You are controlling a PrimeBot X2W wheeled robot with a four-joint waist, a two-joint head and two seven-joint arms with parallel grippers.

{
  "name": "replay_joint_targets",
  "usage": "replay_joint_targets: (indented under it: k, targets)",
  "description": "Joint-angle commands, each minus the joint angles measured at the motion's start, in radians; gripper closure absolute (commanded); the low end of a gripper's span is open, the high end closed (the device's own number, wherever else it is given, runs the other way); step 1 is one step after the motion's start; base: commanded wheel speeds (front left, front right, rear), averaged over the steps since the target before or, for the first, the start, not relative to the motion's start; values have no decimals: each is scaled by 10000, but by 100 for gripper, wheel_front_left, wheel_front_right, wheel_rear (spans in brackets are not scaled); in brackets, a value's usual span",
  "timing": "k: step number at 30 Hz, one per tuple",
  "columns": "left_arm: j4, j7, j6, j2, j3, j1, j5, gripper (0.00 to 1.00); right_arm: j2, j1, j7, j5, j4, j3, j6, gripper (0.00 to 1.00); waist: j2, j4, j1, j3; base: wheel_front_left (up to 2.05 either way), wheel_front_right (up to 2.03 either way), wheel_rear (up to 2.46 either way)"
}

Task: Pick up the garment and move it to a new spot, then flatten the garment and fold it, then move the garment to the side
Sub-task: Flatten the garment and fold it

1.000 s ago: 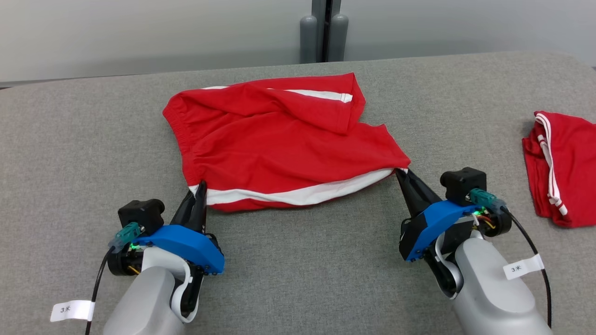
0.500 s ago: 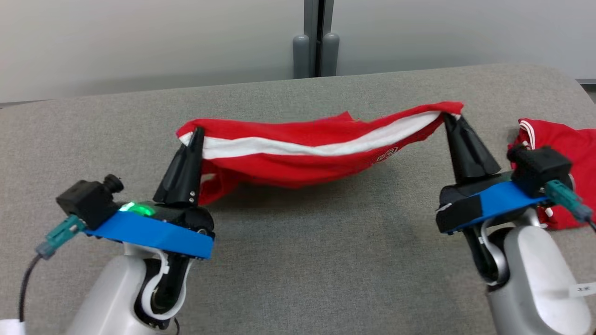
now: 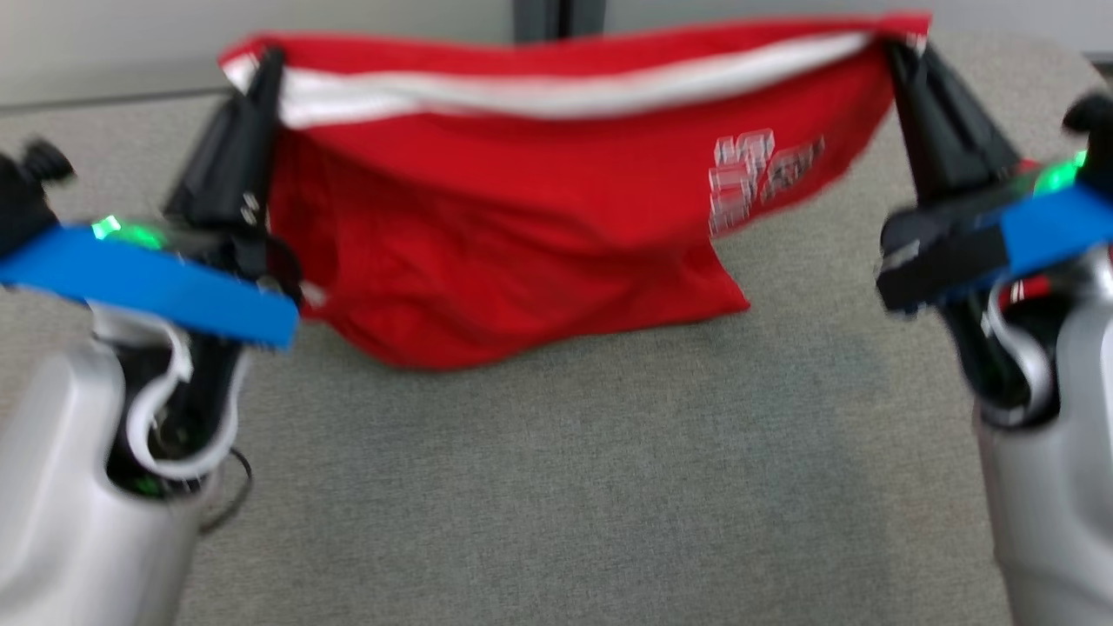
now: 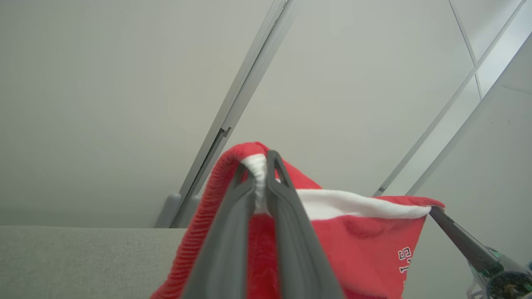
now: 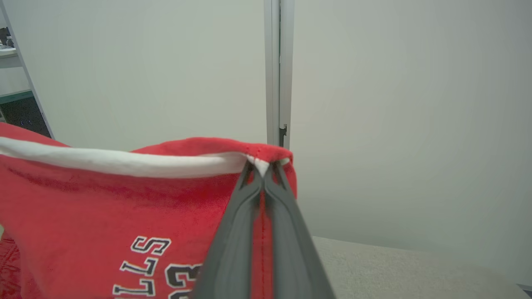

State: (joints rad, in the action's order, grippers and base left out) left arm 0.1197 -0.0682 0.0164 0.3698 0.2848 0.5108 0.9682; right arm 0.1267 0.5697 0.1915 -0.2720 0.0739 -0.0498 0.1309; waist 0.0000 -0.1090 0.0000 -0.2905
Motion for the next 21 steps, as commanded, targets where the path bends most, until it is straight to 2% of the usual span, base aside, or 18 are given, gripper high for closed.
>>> replay_joint_targets:
  k: [1,5,12,17,21]
  targets:
    - [-390,-29,-32,32,-91,652,-121,100,238,790,-27,-243,-504,-127,-3,100,0,59,0,-299,0,0,0]
    - [-1966,27,123,48,-73,2425,-546,100,517,3062,-518,-763,-2256,-606,-4,100,0,-12,0,-762,0,0,0]
    - [-4066,1296,653,-206,-86,5157,-1353,100,327,6202,-2752,-584,-4558,-1176,-3,100,0,-240,0,-957,0,0,0]
    - [-4794,2308,1008,-228,102,5615,-1556,100,100,7018,-3863,-727,-5745,-1350,-3,100,0,-396,0,-955,0,0,0]
    - [-5280,2802,1110,-381,513,4923,-1433,100,218,6317,-3760,-788,-6674,-1945,-1,100,0,-380,0,-1077,0,0,0]
